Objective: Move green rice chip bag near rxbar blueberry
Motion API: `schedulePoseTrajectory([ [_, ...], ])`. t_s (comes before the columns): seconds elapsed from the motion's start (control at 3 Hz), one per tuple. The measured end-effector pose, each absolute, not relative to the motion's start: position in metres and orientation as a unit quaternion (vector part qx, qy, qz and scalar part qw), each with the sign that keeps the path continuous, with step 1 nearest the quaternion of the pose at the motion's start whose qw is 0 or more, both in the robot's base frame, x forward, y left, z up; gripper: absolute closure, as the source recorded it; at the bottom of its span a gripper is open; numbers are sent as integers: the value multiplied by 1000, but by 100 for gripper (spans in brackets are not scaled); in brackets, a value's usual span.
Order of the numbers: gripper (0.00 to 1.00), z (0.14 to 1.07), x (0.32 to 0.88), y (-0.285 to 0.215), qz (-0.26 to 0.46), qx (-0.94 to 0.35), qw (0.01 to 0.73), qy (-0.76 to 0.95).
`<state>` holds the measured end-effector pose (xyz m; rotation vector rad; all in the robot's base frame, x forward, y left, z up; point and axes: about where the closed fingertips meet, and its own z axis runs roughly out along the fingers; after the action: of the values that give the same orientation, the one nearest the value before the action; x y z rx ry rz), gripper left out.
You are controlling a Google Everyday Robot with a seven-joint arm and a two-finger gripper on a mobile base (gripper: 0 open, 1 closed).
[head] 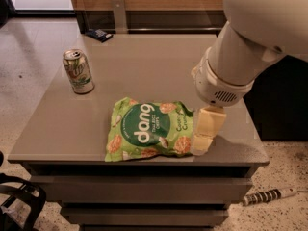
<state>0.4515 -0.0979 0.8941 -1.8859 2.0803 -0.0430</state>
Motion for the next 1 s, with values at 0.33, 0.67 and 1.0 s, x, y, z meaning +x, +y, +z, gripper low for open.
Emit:
schedulePoseTrajectory([
  [0.33,0,874,460,-77,8,-671,175,721],
  [0.67,0,862,460,-59,32,-675,189,713],
  [1.0,0,851,455,-42,51,-679,196,705],
])
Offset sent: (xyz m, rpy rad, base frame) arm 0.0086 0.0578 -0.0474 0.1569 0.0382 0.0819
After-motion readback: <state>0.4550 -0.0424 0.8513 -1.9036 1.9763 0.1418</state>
